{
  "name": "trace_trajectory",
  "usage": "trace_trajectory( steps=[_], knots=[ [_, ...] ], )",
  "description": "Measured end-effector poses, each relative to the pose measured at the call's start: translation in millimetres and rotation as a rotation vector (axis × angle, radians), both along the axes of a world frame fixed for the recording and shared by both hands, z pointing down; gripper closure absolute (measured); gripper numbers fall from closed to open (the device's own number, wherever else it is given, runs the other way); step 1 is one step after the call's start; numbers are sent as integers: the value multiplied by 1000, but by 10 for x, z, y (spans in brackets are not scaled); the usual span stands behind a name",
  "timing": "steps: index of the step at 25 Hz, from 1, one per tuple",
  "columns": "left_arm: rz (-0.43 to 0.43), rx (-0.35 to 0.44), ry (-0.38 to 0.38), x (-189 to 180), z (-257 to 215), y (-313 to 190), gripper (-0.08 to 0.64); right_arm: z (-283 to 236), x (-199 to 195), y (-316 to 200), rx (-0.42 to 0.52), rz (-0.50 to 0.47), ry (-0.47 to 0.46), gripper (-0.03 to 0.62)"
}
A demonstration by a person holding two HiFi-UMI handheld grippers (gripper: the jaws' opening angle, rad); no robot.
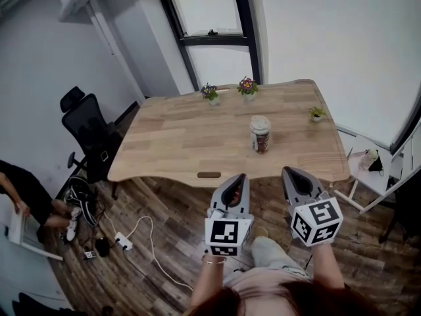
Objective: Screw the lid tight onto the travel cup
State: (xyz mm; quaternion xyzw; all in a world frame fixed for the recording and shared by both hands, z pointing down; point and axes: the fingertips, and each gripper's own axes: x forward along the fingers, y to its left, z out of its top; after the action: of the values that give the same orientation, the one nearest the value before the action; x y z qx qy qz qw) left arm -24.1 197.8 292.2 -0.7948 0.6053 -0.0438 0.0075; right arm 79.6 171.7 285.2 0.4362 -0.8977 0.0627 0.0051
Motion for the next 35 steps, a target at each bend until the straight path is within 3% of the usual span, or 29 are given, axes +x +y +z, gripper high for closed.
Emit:
trace_trajectory(
  steps=[35],
  knots=[
    [-2,-11,1,121,18,178,558,41,119,134,-24,-5,-4,592]
  ],
)
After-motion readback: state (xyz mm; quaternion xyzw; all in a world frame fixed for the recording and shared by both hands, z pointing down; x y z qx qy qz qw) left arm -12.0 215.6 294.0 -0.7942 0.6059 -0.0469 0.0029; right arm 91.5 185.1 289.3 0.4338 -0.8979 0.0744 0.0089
